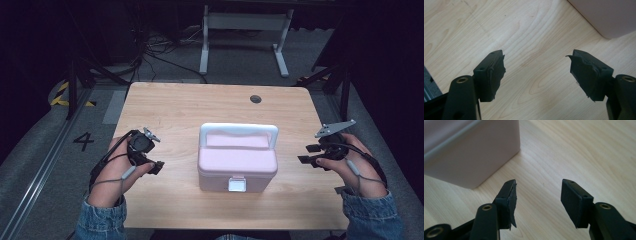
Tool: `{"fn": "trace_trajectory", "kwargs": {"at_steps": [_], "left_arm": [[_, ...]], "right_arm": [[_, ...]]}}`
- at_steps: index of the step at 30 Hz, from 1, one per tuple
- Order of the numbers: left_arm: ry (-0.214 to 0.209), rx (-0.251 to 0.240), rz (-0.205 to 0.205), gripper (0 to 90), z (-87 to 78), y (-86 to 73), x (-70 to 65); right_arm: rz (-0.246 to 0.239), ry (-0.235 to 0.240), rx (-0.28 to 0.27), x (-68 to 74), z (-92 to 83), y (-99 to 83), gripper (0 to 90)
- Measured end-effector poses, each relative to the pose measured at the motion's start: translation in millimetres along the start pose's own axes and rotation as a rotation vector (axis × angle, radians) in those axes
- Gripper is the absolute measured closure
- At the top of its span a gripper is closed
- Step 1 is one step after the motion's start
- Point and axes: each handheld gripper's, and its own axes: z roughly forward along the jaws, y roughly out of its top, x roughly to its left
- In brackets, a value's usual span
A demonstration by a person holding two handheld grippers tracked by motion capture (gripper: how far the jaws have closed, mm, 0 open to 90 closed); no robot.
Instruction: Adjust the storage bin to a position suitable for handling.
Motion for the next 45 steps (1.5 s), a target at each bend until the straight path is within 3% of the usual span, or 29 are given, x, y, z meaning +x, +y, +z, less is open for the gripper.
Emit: {"fn": "trace_trajectory", "kwargs": {"at_steps": [4, 11, 13, 15, 17, 19, 22, 27, 29, 31, 36, 38, 40, 45], "left_arm": [[-0.002, 0.012, 0.011, 28.3, 2.4, 1.2, -1.0], [-0.01, -0.006, 0.014, 28.4, 0.7, 3.1, -1.5], [-0.01, -0.043, 0.019, 27.7, 0.4, 3.8, -0.5], [0.005, -0.094, 0.025, 21.5, -1.6, 5.1, 0.6], [0.006, -0.15, 0.006, 22.7, -5.9, 6.5, 2.8], [-0.012, -0.194, 0.012, 22.5, -9.1, 8.2, 3.6], [-0.052, -0.217, 0.028, 26.0, -10.2, 11.2, 1.7], [-0.123, -0.259, 0.114, 32.8, -11.5, 20.5, -5.5], [-0.141, -0.28, 0.126, 33.9, -11.9, 21.7, -6.7], [-0.211, -0.332, 0.147, 35.8, -13.7, 26.9, -11.2], [-0.283, -0.421, 0.164, 38.4, -10.4, 37.5, -18.9], [-0.292, -0.434, 0.169, 38.2, -9.5, 39.6, -19.5], [-0.302, -0.493, 0.168, 36.6, -7.0, 45.6, -21.6], [-0.29, -0.518, 0.141, 36.1, -6.4, 52.5, -24.9]], "right_arm": [[-0.012, 0.011, 0.026, 0.9, 3.2, -1.3, 45.4], [-0.018, 0.003, 0.016, 0.9, 2.9, -1.8, 43.3], [-0.013, 0.003, 0.018, 0.8, 2.8, -2.3, 43.2], [-0.012, 0.004, 0.017, 0.8, 2.7, -2.8, 43.3], [-0.005, 0.008, 0.016, 1.4, 2.4, -4.1, 43.2], [0.001, 0.013, 0.016, 1.6, 1.8, -6.6, 43.1], [0.012, 0.004, 0.02, 1.1, -0.4, -11.0, 42.9], [0.019, -0.009, 0.017, 1.1, -3.9, -17.1, 42.9], [0.017, -0.009, 0.018, 1.2, -4.5, -18.3, 42.9], [0.021, -0.006, 0.025, 2.0, -5.1, -20.9, 42.9], [0.031, 0.001, 0.029, 3.4, -4.7, -26.9, 42.9], [0.035, 0.002, 0.03, 4.1, -4.6, -28.0, 42.9], [0.034, 0.0, 0.035, 4.8, -3.8, -30.1, 42.8], [0.037, 0.01, 0.046, 6.8, -1.6, -31.8, 42.8]]}}
